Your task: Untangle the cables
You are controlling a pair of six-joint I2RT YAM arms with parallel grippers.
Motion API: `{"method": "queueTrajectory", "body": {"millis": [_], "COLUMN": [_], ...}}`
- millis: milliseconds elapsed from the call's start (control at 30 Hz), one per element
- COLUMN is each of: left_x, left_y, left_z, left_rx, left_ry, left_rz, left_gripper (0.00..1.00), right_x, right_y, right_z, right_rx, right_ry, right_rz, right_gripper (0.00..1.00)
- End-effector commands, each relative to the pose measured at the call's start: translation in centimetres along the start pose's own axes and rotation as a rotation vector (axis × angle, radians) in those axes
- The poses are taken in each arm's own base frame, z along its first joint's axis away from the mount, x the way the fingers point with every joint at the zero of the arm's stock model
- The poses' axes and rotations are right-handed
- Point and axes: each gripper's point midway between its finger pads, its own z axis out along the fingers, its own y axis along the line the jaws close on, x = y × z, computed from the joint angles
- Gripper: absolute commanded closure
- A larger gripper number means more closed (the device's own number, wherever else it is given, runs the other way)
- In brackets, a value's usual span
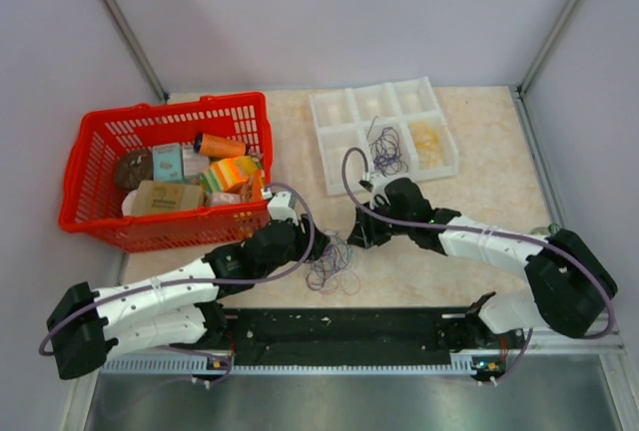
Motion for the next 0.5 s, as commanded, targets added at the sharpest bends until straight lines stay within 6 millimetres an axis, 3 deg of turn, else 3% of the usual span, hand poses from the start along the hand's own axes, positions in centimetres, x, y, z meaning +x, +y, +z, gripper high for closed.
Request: {"method": "queueTrajectory", "body": {"millis": [0,367,467], "left_x": [3.1,4.4,4.3], "left_y": [1.5,3.3,4.5], "left_z": [1.0,-0.2,-0.5], "left_rx": [-0.036,-0.066,-0.101], "left_ry": [0.091,0.117,0.093], "left_rz": [-0.054,-0.057,-0.054], "left_gripper": [0.42,0.47,0.47], "right_x": [-3.1,-2.6,-3.2], "right_y": [2.8,3.1,3.0], "right_z": [1.9,4.5,4.5], "right_rx": [-0.067,-0.091,-0.061], "right_ry": [-0.098,-0.074,-0.075], "right_rz": [-0.203,-0.26,-0.267], "right_gripper": [0.6,0.7,0.66]}}
